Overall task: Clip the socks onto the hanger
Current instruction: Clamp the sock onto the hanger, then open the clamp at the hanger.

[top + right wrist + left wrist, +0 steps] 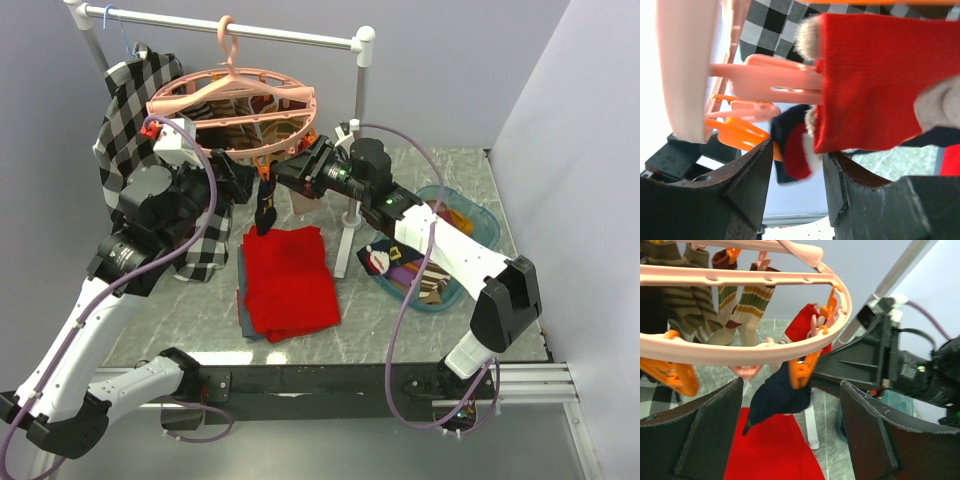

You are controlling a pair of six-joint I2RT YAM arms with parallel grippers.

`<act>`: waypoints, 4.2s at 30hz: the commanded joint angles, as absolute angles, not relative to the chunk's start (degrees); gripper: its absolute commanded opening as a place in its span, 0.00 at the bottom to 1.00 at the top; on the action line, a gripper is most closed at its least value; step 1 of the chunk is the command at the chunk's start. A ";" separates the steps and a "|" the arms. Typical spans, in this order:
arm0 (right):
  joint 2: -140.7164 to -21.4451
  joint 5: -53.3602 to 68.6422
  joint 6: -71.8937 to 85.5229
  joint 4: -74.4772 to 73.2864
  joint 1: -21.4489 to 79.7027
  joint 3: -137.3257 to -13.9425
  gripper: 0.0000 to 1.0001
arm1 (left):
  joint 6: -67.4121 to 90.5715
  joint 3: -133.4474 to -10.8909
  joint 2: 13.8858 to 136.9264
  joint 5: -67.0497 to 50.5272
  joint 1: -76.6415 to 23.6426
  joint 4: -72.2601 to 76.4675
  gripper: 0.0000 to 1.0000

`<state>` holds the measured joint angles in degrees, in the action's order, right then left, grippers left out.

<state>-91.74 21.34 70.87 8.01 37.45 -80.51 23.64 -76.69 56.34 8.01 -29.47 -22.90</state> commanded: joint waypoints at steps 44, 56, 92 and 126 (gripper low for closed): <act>-85.86 22.85 9.32 21.79 46.41 -77.43 0.66 | 29.88 -80.68 62.93 20.30 -28.04 -22.68 0.49; -92.28 14.34 7.30 27.59 47.11 -76.55 0.72 | 29.00 -82.26 63.28 20.30 -27.95 -23.47 0.49; -98.70 18.98 5.98 32.08 47.28 -84.64 0.34 | 29.44 -85.78 63.99 17.84 -28.04 -25.49 0.49; -96.68 21.62 6.15 29.88 47.37 -84.11 0.04 | 29.53 -91.23 68.82 14.50 -27.95 -32.26 0.67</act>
